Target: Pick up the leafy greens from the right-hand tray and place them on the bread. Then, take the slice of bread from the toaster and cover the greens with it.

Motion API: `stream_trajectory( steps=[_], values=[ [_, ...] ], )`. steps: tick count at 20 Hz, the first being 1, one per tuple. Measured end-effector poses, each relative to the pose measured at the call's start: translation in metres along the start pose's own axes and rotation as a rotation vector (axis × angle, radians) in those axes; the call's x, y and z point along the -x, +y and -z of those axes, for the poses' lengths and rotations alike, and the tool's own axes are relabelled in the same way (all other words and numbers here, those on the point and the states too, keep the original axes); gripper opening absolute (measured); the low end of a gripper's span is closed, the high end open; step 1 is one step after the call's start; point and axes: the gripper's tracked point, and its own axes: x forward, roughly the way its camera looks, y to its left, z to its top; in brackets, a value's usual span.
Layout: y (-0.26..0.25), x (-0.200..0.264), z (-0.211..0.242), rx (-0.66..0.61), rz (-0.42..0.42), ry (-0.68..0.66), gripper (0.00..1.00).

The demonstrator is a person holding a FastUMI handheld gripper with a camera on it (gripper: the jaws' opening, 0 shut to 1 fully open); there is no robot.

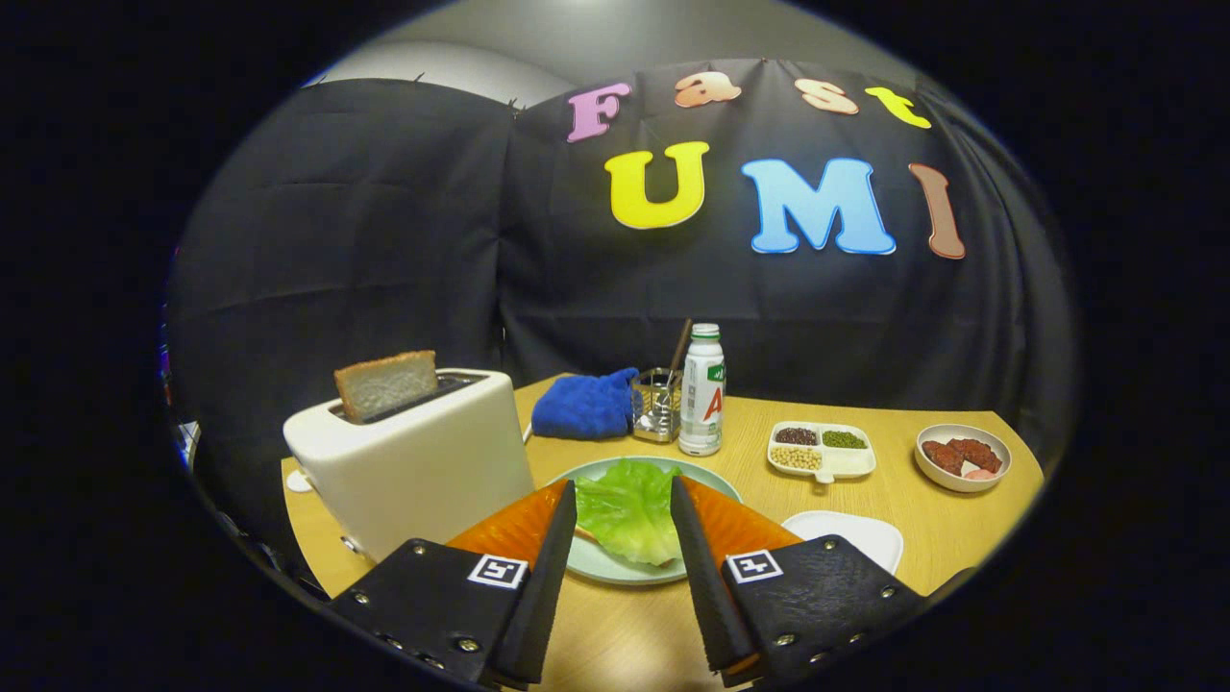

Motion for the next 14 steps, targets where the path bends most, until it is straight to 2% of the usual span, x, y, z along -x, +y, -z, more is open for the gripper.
stream_trajectory(
  steps=[4, 6, 10, 14],
  values=[
    [0.031, 0.019, -0.017, 0.009, 0.016, -0.073, 0.6],
    [0.055, 0.024, -0.021, 0.005, -0.005, -0.094, 0.52],
    [0.096, 0.029, -0.032, 0.007, -0.033, -0.129, 0.52],
    [0.134, 0.023, -0.032, 0.0, -0.076, -0.109, 0.52]
  ],
)
